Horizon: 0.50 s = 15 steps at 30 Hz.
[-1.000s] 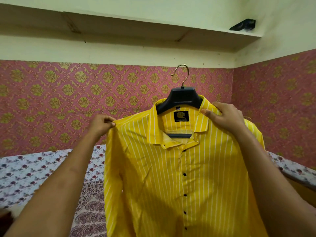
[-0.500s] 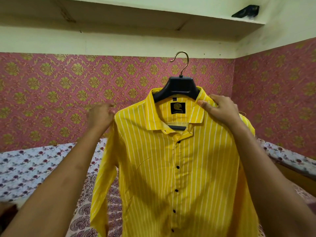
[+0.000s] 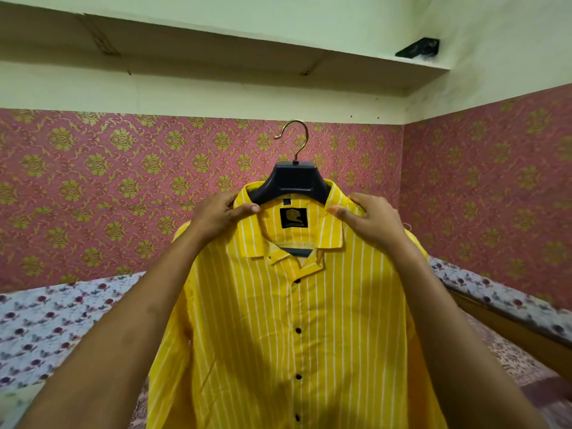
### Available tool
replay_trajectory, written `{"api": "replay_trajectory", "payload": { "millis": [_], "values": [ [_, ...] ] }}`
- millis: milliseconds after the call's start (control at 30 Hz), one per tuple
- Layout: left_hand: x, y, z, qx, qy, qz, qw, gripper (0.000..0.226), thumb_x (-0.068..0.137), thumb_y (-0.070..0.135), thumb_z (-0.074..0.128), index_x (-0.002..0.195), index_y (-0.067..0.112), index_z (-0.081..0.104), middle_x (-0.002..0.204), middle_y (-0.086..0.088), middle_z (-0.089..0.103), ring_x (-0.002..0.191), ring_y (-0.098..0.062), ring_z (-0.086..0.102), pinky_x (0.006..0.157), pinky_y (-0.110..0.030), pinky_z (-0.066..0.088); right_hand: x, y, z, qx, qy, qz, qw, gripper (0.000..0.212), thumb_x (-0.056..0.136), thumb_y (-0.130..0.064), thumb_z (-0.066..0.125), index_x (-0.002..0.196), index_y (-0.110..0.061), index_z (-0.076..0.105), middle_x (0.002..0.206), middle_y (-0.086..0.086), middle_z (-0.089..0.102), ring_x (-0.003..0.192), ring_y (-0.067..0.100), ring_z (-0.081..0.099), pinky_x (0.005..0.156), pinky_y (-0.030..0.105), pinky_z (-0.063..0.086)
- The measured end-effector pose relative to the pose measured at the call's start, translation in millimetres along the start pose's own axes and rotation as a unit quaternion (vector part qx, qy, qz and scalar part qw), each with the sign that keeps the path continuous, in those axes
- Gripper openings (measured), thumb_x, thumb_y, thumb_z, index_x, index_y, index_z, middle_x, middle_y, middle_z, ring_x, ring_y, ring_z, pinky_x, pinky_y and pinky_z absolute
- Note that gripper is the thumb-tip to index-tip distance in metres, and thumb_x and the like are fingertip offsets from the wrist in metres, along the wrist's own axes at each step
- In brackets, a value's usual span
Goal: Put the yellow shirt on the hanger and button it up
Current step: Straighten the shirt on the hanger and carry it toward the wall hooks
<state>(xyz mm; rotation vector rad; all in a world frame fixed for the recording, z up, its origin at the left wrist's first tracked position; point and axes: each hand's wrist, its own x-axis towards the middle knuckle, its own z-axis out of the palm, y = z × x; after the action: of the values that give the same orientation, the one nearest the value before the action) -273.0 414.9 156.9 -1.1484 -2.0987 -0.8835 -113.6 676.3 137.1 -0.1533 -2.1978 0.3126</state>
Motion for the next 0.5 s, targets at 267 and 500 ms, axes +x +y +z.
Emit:
{"api": "replay_trajectory", "payload": {
  "millis": [267, 500],
  "values": [
    [11.1, -14.5, -12.6, 0.012, 0.053, -0.056, 0.997, 0.082, 0.042, 0.100, 0.026, 0.053, 0.020, 0.035, 0.053, -0.001, 0.036, 0.050, -0.015, 0.034, 0.052, -0.033, 0.020, -40.2, 80.3, -4.0, 0.207, 0.034, 0.188, 0.959, 0.064, 0.090, -0.063, 0.032, 0.101, -0.009, 0.065, 0.102, 0.016, 0.067, 0.101, 0.030, 0.060, 0.088, 0.044, 0.045],
    [11.7, -11.1, -9.7, 0.016, 0.050, -0.041, 0.998, 0.077, 0.046, 0.099, 0.027, 0.054, 0.022, 0.035, 0.054, 0.000, 0.036, 0.051, -0.016, 0.035, 0.053, -0.032, 0.022, -42.3, 98.3, -16.4, 0.216, 0.187, 0.146, 0.947, 0.041, 0.098, -0.014, 0.041, 0.061, -0.025, 0.030, 0.058, -0.005, 0.030, 0.050, 0.000, 0.029, 0.052, 0.028, 0.023]
  ]
}}
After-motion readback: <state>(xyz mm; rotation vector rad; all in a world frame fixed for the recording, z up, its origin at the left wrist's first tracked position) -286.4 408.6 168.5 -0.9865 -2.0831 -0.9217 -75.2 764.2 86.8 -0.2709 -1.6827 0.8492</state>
